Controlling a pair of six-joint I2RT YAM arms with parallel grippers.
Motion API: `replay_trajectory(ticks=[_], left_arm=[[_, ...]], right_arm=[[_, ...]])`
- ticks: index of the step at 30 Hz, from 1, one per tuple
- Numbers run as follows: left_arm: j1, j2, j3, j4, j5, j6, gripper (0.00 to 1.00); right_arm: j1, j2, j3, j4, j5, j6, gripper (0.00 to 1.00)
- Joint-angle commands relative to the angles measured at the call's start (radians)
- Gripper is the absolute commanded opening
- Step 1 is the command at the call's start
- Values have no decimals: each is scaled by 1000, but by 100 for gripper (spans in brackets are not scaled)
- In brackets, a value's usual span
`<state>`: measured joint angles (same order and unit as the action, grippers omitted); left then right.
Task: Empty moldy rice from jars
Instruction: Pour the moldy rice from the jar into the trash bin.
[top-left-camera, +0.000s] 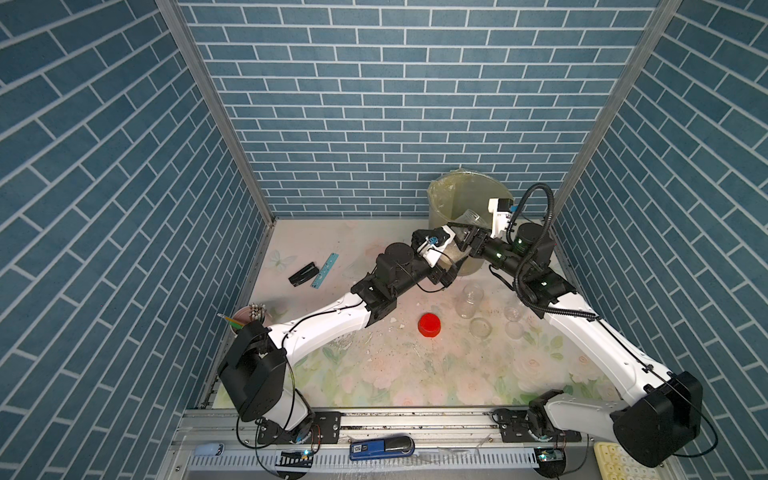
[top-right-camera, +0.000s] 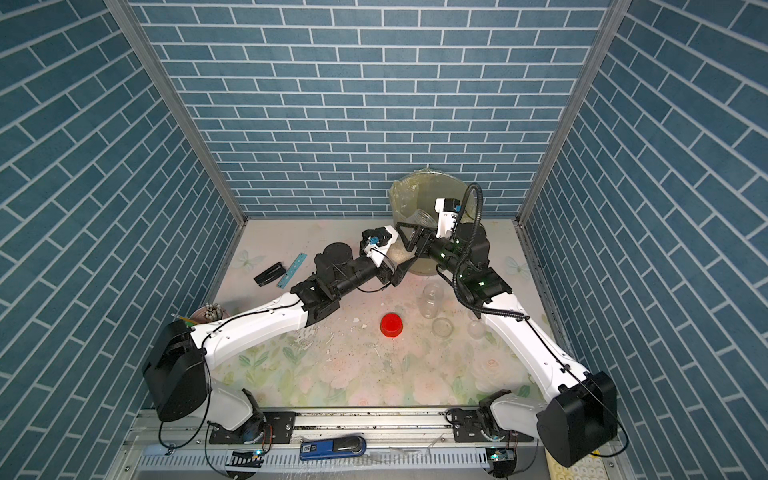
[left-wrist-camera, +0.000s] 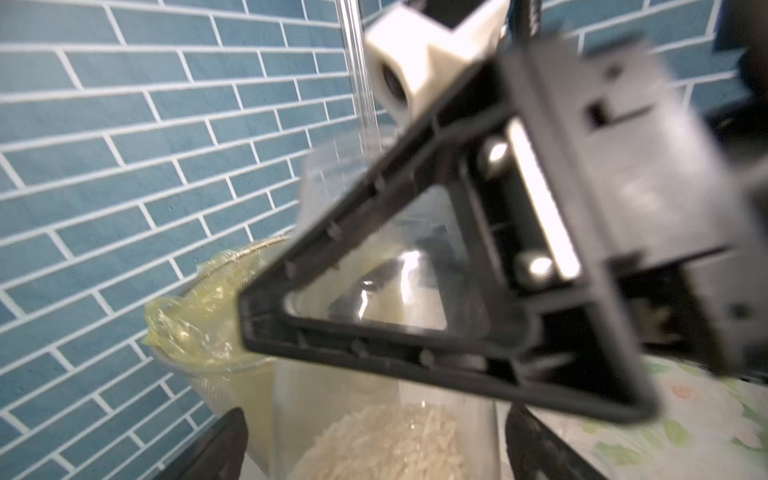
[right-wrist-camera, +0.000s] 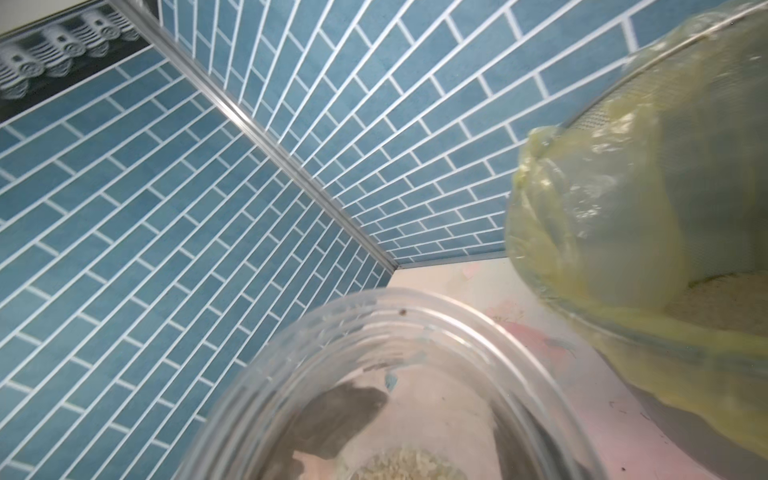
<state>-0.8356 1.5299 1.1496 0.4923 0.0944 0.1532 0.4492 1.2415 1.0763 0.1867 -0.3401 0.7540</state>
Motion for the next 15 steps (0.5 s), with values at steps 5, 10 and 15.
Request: replay_trajectory(ticks=[5,10,15], left_arm=[[7,-90,-53,45,18,-72,100],[10,-147,-60,-92,-55,-134,100],[100,-186,5,-311,-18,-304,100]], right_arm=[[-50,57,126,-33,-2,52,41],[-61,97,174,-28,-35,57,39],[-66,122,226,-62,-23,63,39]])
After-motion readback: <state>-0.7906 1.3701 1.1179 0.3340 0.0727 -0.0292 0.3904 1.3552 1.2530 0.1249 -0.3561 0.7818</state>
